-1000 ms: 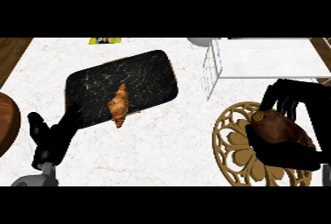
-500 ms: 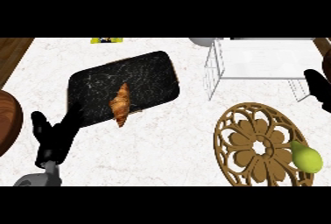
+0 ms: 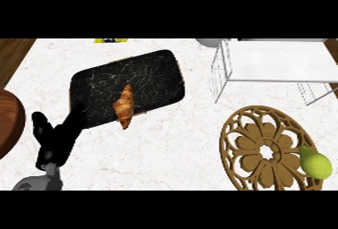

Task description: Pick the sweet potato from the placemat and place it in the tiered shelf

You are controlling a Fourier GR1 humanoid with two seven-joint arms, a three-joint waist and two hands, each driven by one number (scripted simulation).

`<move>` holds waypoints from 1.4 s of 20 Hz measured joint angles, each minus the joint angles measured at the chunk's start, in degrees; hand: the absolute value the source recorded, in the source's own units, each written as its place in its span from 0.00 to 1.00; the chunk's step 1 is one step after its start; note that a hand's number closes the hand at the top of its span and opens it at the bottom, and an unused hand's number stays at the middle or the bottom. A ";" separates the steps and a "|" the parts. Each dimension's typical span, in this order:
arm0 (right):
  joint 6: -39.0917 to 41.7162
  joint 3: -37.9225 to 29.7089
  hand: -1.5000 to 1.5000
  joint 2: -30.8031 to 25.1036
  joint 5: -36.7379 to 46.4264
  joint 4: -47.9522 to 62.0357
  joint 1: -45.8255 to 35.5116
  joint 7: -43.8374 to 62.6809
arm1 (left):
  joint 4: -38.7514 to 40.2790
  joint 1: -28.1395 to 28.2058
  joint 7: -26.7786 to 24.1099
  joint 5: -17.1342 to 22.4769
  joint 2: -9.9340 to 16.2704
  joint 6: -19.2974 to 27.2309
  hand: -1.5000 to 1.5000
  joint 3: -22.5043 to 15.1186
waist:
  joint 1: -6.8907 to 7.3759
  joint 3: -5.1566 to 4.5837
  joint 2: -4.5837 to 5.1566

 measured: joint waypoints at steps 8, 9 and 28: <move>0.34 1.22 1.00 -4.75 1.77 17.39 -4.77 -11.74 | 0.12 -0.05 -0.58 -0.74 -0.64 -0.05 0.50 -0.04 | 0.20 0.02 0.13; -0.26 1.84 1.00 -4.91 2.63 19.62 -5.54 -13.18 | -0.43 0.01 -0.11 -0.85 -0.84 0.22 0.50 -0.17 | 0.30 0.00 0.16; -15.70 4.66 1.00 -4.91 13.04 52.04 -13.45 -37.44 | -0.02 -0.84 0.96 -1.28 -0.81 -0.93 0.50 0.96 | 0.53 0.00 0.30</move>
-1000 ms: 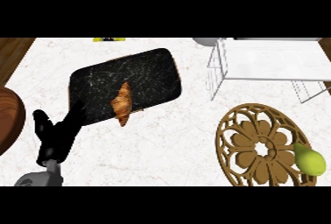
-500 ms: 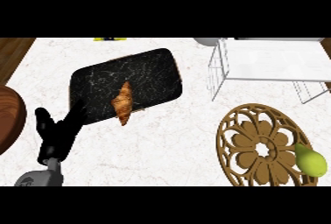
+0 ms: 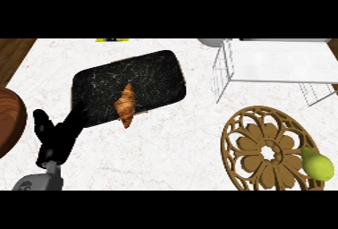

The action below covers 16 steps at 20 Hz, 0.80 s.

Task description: Pick the sweet potato from the placemat and place it in the tiered shelf

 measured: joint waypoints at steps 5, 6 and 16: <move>-0.89 -0.24 1.00 -0.07 0.45 4.25 -1.95 -3.53 | -0.47 -0.19 0.90 -0.64 -0.46 0.64 0.50 -0.11 | -0.10 0.02 -0.05; -1.00 -0.42 1.00 -0.29 0.45 5.10 -2.15 -4.38 | -0.60 -0.05 0.94 -0.90 -0.73 0.80 0.50 -0.34 | -0.11 0.00 -0.05; -4.32 -5.30 0.00 0.11 -2.45 8.54 -4.32 -1.76 | 0.18 0.07 -0.33 -0.70 -0.77 0.06 0.50 0.59 | -0.30 0.08 -0.14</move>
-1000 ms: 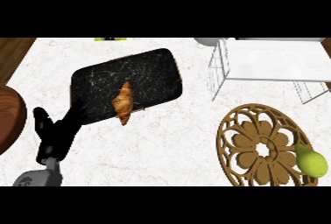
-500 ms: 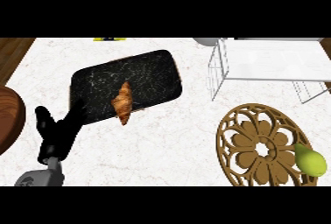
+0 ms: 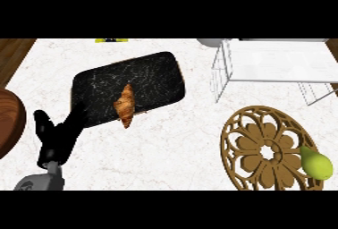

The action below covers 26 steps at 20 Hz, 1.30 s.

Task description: Pick the sweet potato from the placemat and place it in the tiered shelf

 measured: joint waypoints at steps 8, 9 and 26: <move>-1.29 -8.51 0.00 -0.14 -8.35 2.36 -2.77 2.11 | -0.04 0.41 -0.71 -0.50 -0.48 0.10 0.50 -0.06 | 0.00 0.01 -0.01; -1.36 -9.72 0.00 -0.44 -9.54 2.65 -3.30 2.53 | 0.28 0.39 -1.06 -0.48 -0.46 -0.06 0.50 0.04 | -0.02 0.03 -0.01; -11.17 -21.44 0.00 -15.93 -16.38 7.22 -1.11 4.52 | -0.48 0.59 -0.18 -0.17 -0.28 -0.91 0.50 0.52 | -0.15 -0.02 0.16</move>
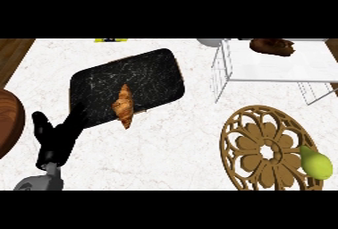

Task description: Pick the sweet potato from the placemat and place it in the tiered shelf

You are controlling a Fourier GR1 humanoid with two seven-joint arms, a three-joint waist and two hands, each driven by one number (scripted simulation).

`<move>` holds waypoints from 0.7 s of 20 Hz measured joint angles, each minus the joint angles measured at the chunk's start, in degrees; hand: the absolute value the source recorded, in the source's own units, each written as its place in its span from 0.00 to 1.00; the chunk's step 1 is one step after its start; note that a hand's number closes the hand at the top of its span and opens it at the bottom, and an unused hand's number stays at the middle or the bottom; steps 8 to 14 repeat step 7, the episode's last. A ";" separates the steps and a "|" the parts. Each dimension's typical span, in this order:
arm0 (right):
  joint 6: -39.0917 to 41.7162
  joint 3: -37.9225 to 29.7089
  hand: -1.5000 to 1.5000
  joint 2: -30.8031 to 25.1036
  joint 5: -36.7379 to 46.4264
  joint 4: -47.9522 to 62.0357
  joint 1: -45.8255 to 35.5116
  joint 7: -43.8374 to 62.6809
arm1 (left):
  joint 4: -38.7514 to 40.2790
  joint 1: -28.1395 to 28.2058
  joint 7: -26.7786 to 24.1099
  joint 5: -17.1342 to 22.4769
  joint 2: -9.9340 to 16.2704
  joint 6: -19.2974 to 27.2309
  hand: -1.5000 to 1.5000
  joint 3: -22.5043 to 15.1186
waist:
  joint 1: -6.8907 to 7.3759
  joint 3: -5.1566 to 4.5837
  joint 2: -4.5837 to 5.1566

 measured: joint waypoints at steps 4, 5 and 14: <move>4.05 -2.63 0.00 -5.73 -2.42 3.13 2.27 -1.04 | -0.20 -0.06 0.31 -0.33 -0.15 0.27 0.50 -0.08 | 0.11 -0.01 0.09; 5.49 -3.14 0.00 -7.00 -3.04 3.81 2.98 -1.28 | -0.50 0.11 0.45 -0.35 -0.28 0.33 0.50 -0.18 | 0.12 -0.01 0.07; 8.25 -4.13 0.00 -9.44 -4.21 5.26 4.09 -2.15 | -0.82 0.30 0.41 -0.38 -0.43 0.36 0.50 -0.21 | 0.23 0.00 0.11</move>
